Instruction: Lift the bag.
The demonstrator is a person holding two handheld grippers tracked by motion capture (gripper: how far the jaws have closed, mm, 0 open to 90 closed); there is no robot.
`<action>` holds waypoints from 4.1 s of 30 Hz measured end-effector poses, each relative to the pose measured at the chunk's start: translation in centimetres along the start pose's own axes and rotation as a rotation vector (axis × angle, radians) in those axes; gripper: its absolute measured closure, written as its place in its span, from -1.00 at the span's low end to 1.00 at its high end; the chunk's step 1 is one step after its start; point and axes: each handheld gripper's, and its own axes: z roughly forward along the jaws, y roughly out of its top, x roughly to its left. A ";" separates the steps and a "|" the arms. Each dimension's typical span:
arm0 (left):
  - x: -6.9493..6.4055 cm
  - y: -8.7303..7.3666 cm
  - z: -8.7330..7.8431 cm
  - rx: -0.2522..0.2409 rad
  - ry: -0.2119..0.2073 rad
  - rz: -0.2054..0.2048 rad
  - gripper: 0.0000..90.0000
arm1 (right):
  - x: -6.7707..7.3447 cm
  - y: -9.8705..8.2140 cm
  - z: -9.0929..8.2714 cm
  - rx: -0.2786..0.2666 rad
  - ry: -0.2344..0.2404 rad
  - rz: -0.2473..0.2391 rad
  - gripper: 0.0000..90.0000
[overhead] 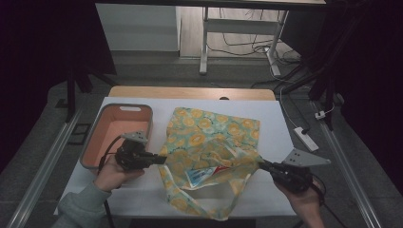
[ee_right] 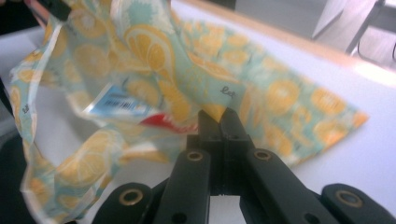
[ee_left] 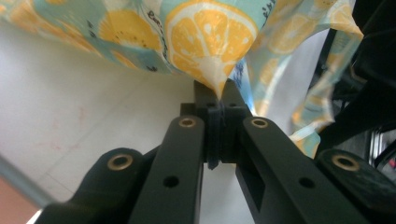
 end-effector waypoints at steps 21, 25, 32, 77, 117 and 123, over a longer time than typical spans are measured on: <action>0.7 4.0 -5.7 -0.184 -0.002 0.002 0.98 | -3.4 6.6 -1.0 -0.134 -0.040 0.007 0.99; 0.1 4.8 -7.0 -0.224 0.008 0.021 0.98 | -3.8 7.3 -1.8 -0.182 -0.046 0.012 0.99; -0.7 5.8 -8.5 -0.279 0.000 0.049 0.98 | -4.3 9.3 -2.9 -0.276 -0.068 -0.002 0.99; 6.9 5.0 1.3 -0.106 0.181 -0.097 -0.44 | -10.5 5.6 12.6 -0.025 -0.044 0.191 0.46; 2.8 -4.3 -1.2 -0.102 0.257 -0.049 -0.56 | -4.9 -3.6 6.6 -0.017 0.022 0.007 -0.23; 2.9 -4.2 -1.0 -0.101 0.257 -0.048 -0.55 | -4.8 -3.5 6.6 -0.015 0.023 -0.002 -0.22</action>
